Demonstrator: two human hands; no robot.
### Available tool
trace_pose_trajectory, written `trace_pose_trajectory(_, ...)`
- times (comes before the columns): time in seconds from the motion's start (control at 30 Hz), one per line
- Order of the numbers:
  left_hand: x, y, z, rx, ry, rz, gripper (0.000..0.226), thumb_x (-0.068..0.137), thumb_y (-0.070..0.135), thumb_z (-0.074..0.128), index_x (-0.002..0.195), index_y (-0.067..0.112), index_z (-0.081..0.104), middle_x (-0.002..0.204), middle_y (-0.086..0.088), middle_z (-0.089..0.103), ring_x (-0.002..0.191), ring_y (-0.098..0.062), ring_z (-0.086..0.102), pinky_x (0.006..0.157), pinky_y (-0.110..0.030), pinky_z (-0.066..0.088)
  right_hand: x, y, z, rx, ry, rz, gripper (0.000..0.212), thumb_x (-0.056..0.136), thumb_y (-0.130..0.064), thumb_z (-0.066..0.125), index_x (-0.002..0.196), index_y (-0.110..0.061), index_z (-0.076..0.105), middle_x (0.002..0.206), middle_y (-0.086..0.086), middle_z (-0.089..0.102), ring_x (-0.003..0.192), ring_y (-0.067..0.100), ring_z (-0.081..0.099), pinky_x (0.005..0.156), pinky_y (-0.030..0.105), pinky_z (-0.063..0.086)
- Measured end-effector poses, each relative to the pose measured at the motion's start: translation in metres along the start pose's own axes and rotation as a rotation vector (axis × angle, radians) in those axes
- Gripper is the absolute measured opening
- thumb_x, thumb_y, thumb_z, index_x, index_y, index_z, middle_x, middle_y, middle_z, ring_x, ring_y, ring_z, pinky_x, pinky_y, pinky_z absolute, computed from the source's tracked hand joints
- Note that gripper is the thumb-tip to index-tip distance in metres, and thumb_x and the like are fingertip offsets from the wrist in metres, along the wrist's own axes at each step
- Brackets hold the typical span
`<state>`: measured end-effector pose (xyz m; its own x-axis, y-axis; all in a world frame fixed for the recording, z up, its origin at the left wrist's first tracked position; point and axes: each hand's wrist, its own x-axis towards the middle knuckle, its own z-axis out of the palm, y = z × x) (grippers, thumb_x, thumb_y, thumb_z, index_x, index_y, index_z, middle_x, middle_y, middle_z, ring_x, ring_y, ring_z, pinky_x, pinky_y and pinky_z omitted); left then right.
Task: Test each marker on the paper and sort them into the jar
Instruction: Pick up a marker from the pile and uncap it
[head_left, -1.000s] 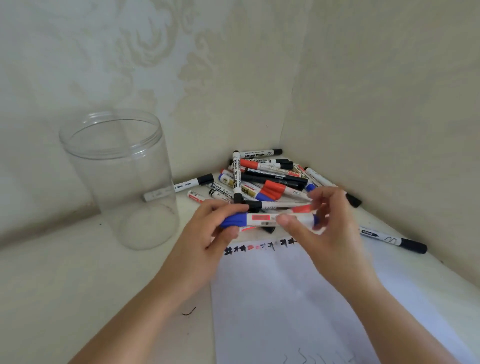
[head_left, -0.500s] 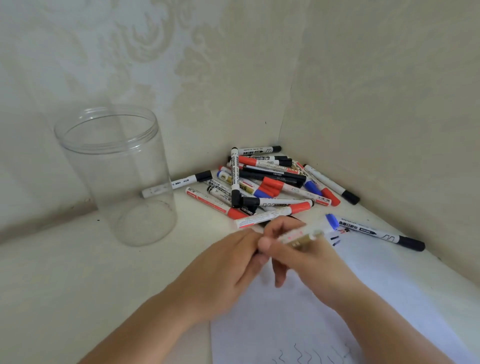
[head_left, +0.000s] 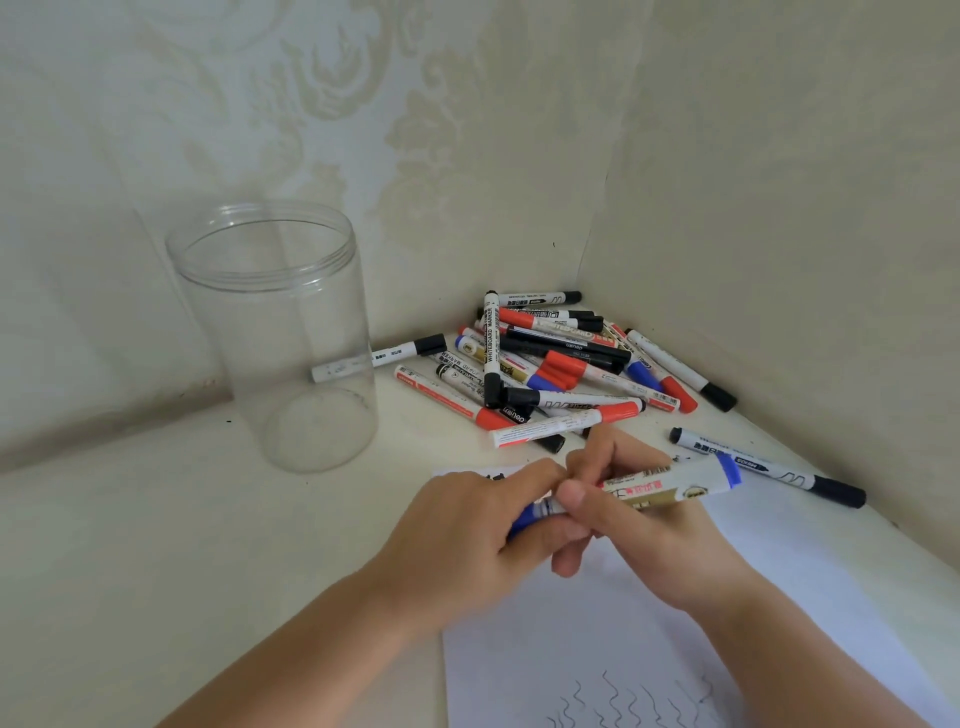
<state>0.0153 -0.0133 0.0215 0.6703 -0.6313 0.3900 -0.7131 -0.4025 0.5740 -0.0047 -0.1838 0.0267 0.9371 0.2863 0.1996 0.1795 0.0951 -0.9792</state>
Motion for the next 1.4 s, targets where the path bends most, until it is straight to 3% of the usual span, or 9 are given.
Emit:
trace_pose_trajectory(0.13, 0.003, -0.012, -0.005, -0.013, 0.046, -0.134, 0.044, 0.073, 0.073, 0.045, 0.105, 0.042, 0.044, 0.060, 0.014, 0.050, 0.054, -0.002, 0.045, 0.050, -0.016, 0.031, 0.009, -0.003, -0.003, -0.007, 0.156, 0.062, 0.013, 0.079, -0.028, 0.068, 0.069, -0.020, 0.062, 0.057, 0.006, 0.059, 0.041, 0.021, 0.052, 0.046, 0.028, 0.048)
trace_pose_trajectory(0.23, 0.004, -0.032, -0.020, -0.078, 0.072, -0.310, 0.022, 0.080, 0.048, 0.056, 0.094, 0.044, 0.041, 0.066, 0.011, 0.051, 0.057, -0.001, 0.047, 0.055, -0.016, 0.037, 0.015, -0.011, -0.009, -0.074, 0.323, 0.255, 0.016, 0.083, -0.032, 0.066, 0.077, -0.018, 0.069, 0.056, 0.007, 0.059, 0.038, 0.015, 0.040, 0.042, 0.025, 0.045)
trace_pose_trajectory(0.33, 0.008, -0.055, -0.038, 0.080, -0.034, -0.372, 0.021, 0.086, 0.017, 0.052, 0.091, 0.034, 0.040, 0.073, 0.010, 0.052, 0.058, -0.002, 0.047, 0.056, -0.012, 0.036, 0.021, -0.014, -0.010, -0.202, 0.260, 0.431, 0.016, 0.079, -0.024, 0.070, 0.079, -0.008, 0.069, 0.058, 0.006, 0.062, 0.047, 0.013, 0.048, 0.046, 0.023, 0.043)
trace_pose_trajectory(0.53, 0.004, -0.075, -0.039, 0.092, -0.126, -0.367, 0.017, 0.085, 0.015, 0.054, 0.089, 0.026, 0.042, 0.081, 0.006, 0.058, 0.063, 0.000, 0.047, 0.058, -0.011, 0.037, 0.048, 0.004, 0.026, -0.283, 0.222, 0.471, 0.020, 0.073, -0.012, 0.068, 0.061, -0.016, 0.053, 0.048, -0.004, 0.051, 0.044, 0.007, 0.043, 0.045, 0.016, 0.033)
trace_pose_trajectory(0.67, 0.000, -0.082, -0.031, 0.056, -0.091, -0.350, 0.020, 0.084, 0.024, 0.060, 0.089, 0.028, 0.041, 0.079, 0.005, 0.058, 0.062, -0.003, 0.046, 0.053, -0.014, 0.033, 0.058, 0.026, 0.049, -0.382, 0.348, 0.352, 0.020, 0.068, -0.016, 0.064, 0.060, -0.008, 0.047, 0.051, 0.005, 0.046, 0.040, 0.008, 0.040, 0.041, 0.016, 0.033)
trace_pose_trajectory(0.77, 0.000, -0.085, -0.028, 0.031, -0.071, -0.343, 0.021, 0.084, 0.020, 0.060, 0.088, 0.026, 0.040, 0.078, 0.008, 0.056, 0.061, 0.001, 0.045, 0.054, -0.012, 0.033, 0.053, 0.040, 0.051, -0.411, 0.403, 0.254, 0.027, 0.071, -0.012, 0.062, 0.054, -0.017, 0.042, 0.048, -0.002, 0.042, 0.045, 0.010, 0.036, 0.043, 0.019, 0.030)
trace_pose_trajectory(0.97, 0.002, -0.084, -0.026, 0.006, -0.059, -0.355, 0.020, 0.084, 0.015, 0.059, 0.088, 0.024, 0.042, 0.079, 0.007, 0.057, 0.057, 0.003, 0.044, 0.054, -0.010, 0.033, 0.051, 0.049, 0.049, -0.450, 0.384, 0.154, 0.026, 0.073, -0.011, 0.063, 0.057, -0.008, 0.043, 0.048, -0.002, 0.044, 0.047, 0.010, 0.036, 0.043, 0.018, 0.030)
trace_pose_trajectory(1.17, 0.001, -0.082, -0.025, 0.005, -0.054, -0.359, 0.022, 0.084, 0.015, 0.059, 0.089, 0.025, 0.040, 0.078, 0.010, 0.055, 0.058, 0.004, 0.045, 0.056, -0.008, 0.034, 0.049, 0.048, 0.053, -0.518, 0.390, 0.099, 0.031, 0.073, -0.003, 0.061, 0.057, -0.009, 0.036, 0.049, -0.004, 0.034, 0.045, 0.006, 0.029, 0.042, 0.014, 0.025)
trace_pose_trajectory(1.4, 0.000, -0.082, -0.025, 0.003, -0.047, -0.366, 0.022, 0.084, 0.015, 0.059, 0.089, 0.025, 0.041, 0.077, 0.011, 0.055, 0.058, 0.007, 0.045, 0.055, -0.007, 0.033, 0.048, 0.046, 0.054, -0.482, 0.336, 0.110, 0.033, 0.073, 0.000, 0.061, 0.054, -0.013, 0.037, 0.040, -0.013, 0.039, 0.040, 0.003, 0.032, 0.041, 0.011, 0.027)
